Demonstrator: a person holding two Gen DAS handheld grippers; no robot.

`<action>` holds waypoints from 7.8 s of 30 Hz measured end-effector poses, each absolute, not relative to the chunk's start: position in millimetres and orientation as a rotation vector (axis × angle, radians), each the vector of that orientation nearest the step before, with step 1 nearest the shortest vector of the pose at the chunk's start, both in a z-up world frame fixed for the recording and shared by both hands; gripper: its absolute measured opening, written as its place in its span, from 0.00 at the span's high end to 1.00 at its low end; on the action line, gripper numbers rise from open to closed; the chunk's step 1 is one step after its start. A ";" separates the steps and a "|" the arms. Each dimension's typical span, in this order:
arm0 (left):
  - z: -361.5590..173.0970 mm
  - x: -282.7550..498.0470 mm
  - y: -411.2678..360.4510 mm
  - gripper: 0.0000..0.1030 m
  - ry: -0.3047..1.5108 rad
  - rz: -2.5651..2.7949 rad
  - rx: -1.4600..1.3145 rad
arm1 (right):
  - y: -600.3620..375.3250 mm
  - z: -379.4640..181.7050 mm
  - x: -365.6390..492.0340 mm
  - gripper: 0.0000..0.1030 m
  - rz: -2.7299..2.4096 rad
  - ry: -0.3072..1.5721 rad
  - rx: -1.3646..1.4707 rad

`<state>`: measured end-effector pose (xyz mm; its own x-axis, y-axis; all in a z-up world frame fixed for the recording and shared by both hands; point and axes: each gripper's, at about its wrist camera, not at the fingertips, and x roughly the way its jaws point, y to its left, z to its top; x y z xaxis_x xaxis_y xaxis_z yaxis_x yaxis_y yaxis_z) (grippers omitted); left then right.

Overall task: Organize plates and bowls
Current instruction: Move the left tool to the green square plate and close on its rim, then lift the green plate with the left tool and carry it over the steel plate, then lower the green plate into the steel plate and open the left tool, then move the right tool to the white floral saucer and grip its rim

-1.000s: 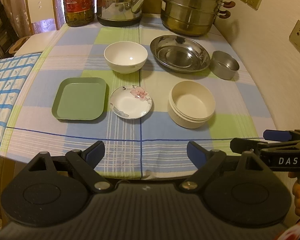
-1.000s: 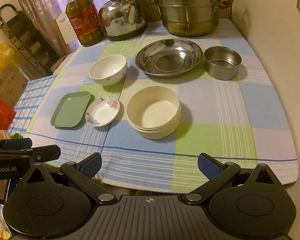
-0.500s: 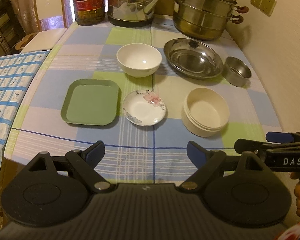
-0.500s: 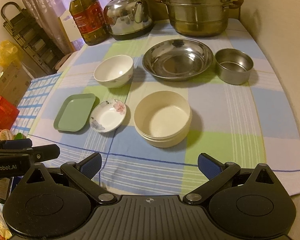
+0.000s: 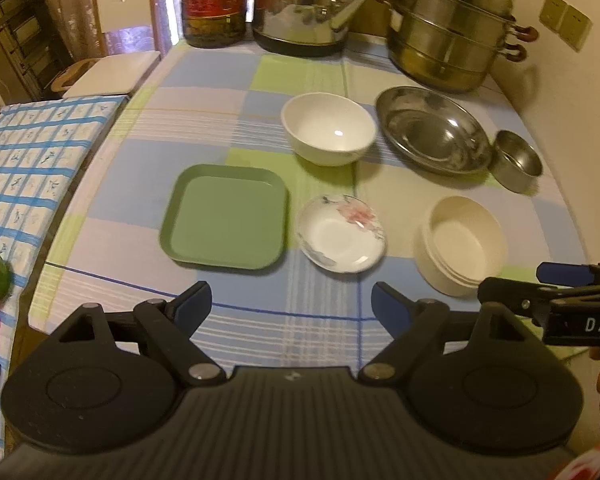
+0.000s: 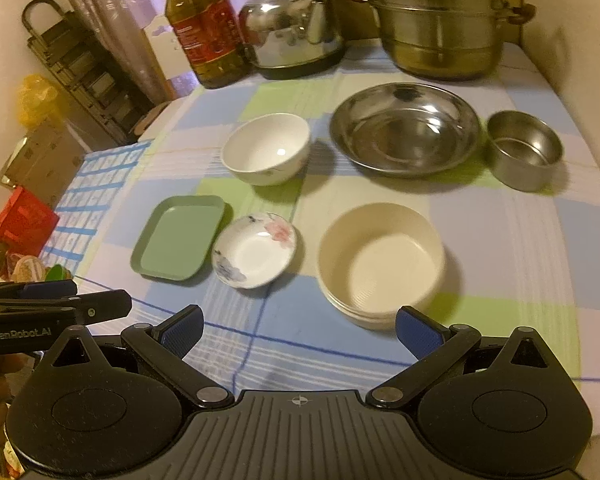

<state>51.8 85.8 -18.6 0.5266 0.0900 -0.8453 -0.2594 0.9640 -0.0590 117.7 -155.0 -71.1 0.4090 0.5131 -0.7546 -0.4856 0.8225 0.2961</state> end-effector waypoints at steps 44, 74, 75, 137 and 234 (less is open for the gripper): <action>-120.0 133.3 227.1 0.76 1.032 0.264 -0.217 | 13.8 -158.4 201.9 0.71 0.737 1.092 0.148; -138.0 136.8 254.8 0.91 1.083 0.284 -0.263 | 39.9 -173.4 196.1 0.90 0.702 1.105 0.046; -137.8 136.9 253.5 0.92 1.084 0.285 -0.255 | 40.0 -174.1 196.1 0.94 0.697 1.100 0.039; -67.0 254.4 20.8 0.93 0.918 -0.239 -0.088 | -198.5 -93.2 244.9 0.95 0.259 0.860 0.204; -44.9 30.9 22.4 0.83 0.960 0.074 -0.192 | -253.7 -100.2 83.0 0.55 0.620 1.014 0.297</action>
